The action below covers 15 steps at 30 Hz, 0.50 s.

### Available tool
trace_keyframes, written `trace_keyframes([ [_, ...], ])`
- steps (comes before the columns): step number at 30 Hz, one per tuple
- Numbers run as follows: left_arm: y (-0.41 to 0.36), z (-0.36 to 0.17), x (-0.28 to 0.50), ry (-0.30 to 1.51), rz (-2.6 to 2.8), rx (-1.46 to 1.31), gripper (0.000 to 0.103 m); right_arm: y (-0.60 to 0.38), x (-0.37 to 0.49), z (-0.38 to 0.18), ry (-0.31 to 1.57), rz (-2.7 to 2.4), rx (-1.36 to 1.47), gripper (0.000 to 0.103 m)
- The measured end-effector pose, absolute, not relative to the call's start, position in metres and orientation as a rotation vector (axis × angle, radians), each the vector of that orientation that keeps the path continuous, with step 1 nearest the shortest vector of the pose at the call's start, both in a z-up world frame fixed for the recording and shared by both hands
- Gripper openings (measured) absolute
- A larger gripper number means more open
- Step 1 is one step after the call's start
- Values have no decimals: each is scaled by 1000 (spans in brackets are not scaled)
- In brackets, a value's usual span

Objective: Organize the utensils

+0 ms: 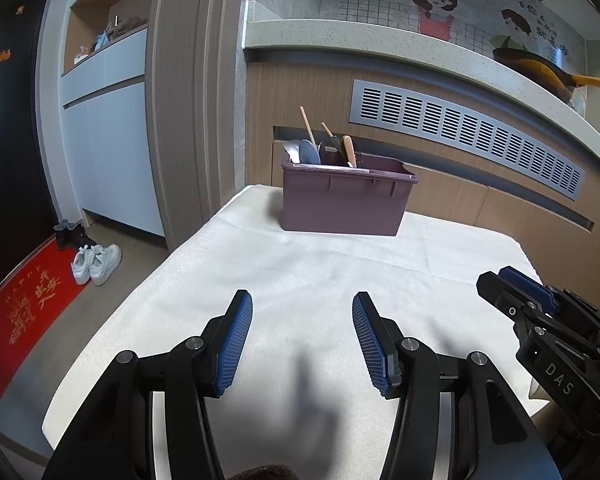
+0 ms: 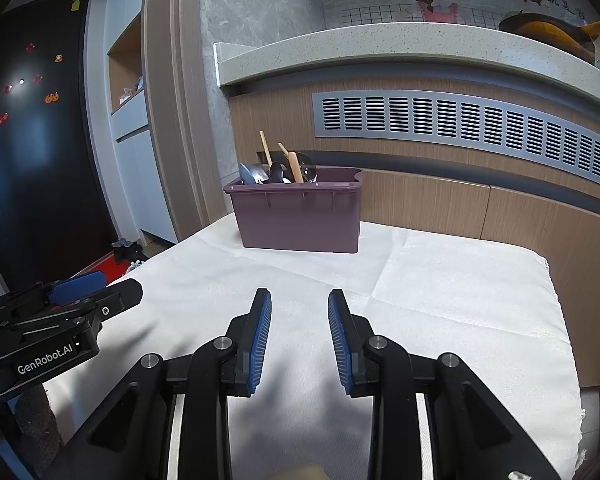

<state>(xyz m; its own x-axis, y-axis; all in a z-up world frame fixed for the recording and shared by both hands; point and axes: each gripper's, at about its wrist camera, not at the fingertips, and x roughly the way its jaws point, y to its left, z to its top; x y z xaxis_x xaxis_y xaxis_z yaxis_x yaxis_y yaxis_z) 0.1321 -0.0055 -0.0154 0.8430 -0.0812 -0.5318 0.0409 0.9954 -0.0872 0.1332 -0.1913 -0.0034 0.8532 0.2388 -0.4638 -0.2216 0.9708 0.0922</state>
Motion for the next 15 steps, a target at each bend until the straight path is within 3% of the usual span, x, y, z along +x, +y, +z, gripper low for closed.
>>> trace_keyframes([
  [15, -6, -16, 129, 567, -52, -77, 53, -192, 133, -5, 504, 237, 40, 28],
])
